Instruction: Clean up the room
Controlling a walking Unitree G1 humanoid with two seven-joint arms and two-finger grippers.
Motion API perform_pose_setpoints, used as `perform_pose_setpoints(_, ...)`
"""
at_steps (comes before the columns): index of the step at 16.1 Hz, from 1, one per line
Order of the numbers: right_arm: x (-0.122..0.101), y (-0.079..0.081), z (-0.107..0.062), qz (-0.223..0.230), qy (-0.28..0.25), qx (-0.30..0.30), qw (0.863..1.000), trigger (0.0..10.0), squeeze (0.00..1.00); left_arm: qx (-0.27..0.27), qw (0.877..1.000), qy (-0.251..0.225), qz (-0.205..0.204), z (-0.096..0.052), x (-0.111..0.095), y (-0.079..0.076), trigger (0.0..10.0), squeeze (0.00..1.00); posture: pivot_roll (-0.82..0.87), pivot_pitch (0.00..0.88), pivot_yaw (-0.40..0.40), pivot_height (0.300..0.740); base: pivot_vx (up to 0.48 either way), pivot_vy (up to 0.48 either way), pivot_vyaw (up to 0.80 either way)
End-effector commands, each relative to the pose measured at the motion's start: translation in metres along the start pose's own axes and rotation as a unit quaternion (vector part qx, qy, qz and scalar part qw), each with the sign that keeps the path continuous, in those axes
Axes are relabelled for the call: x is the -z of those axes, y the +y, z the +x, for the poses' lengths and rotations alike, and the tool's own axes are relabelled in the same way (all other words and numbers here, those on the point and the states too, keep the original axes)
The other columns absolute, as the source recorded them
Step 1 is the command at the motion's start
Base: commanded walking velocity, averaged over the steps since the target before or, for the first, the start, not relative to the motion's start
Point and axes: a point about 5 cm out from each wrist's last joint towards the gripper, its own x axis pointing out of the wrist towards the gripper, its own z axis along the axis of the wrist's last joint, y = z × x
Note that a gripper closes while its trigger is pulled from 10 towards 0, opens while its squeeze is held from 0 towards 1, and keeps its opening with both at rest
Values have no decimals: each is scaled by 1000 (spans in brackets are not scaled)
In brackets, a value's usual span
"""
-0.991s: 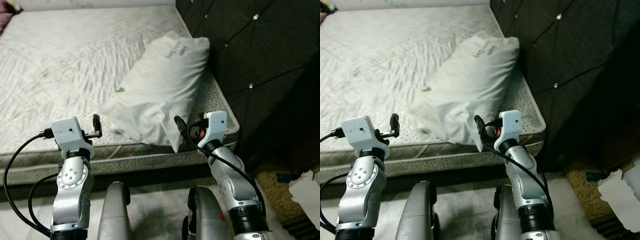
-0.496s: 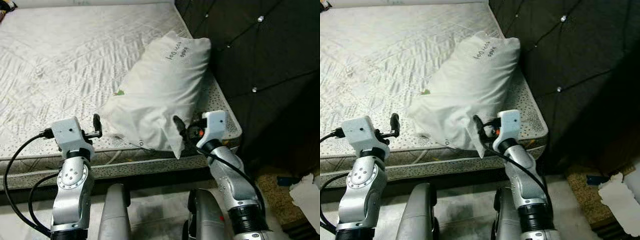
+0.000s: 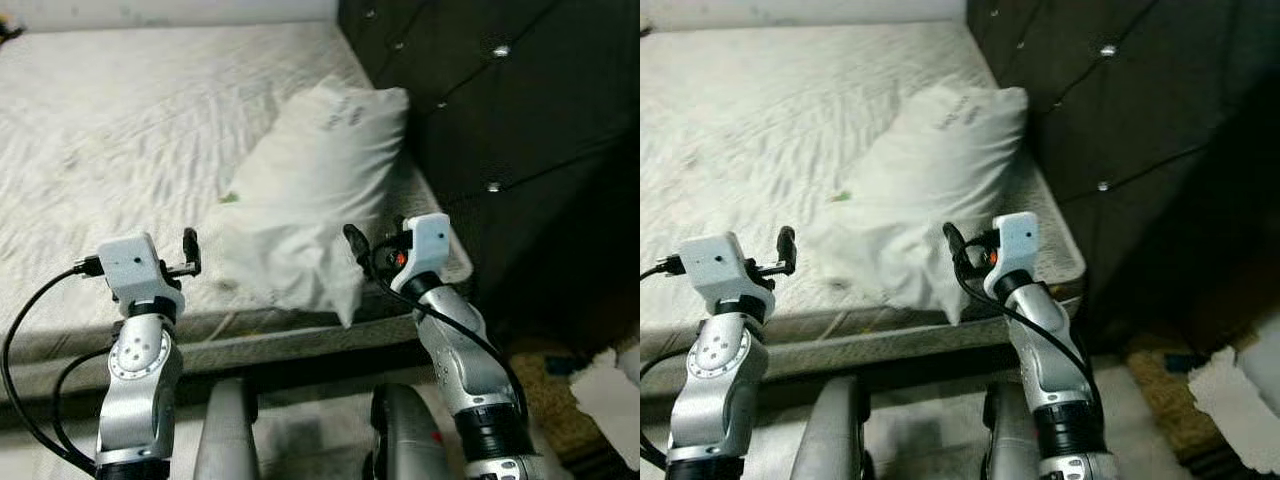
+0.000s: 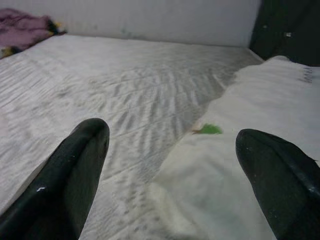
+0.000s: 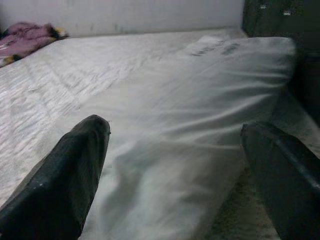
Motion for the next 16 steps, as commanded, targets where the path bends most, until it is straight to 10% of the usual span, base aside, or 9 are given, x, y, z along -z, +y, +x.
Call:
perform_pose_setpoints(1,1,-3,1,-4,3,1,1000,10000,0,0,1000,-4,0,0,-2,-1,10000,0,38,104,21,575,480,0,0)
perform_pose_setpoints(16,5,-30,7,-53,64,31,996,10000,0,-11,999,35,-31,-3,6,-5,10000,0,36,128,10,575,25,0,118)
